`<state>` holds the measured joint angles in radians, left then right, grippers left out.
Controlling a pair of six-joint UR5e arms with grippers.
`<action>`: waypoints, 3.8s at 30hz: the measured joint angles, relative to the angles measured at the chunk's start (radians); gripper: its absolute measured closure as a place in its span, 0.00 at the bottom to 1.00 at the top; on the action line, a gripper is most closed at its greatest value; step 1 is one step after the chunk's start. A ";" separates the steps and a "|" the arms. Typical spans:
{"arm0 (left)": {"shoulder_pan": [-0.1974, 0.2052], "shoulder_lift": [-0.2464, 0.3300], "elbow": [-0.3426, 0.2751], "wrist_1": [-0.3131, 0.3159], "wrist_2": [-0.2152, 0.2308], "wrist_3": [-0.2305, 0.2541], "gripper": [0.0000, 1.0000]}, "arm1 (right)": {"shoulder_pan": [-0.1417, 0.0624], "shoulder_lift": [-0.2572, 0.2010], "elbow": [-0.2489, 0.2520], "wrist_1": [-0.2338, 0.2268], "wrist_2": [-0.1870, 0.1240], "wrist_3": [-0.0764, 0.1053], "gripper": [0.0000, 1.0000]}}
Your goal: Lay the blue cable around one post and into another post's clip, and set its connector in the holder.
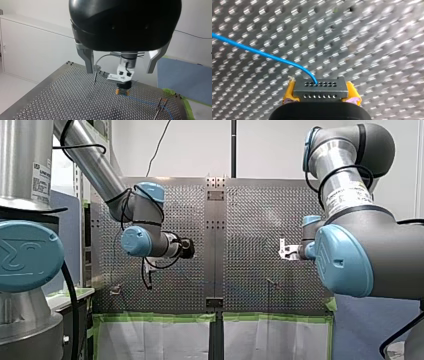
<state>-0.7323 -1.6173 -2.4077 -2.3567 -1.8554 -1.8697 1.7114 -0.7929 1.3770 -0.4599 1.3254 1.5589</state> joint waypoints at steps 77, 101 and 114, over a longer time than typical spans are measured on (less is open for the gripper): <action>0.007 0.016 0.001 -0.010 0.002 -0.002 0.02 | -0.072 -0.399 0.213 0.035 0.004 0.006 1.00; 0.024 0.018 0.015 -0.021 0.006 -0.012 0.02 | -0.183 -0.399 0.213 0.033 -0.213 0.048 1.00; 0.026 0.018 0.017 -0.021 0.006 -0.012 0.02 | -0.219 -0.392 0.213 -0.003 -0.225 0.092 1.00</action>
<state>-0.7060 -1.5993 -2.3909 -2.3779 -1.8493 -1.8821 1.4928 -1.1846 1.5901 -0.4625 1.1008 1.6512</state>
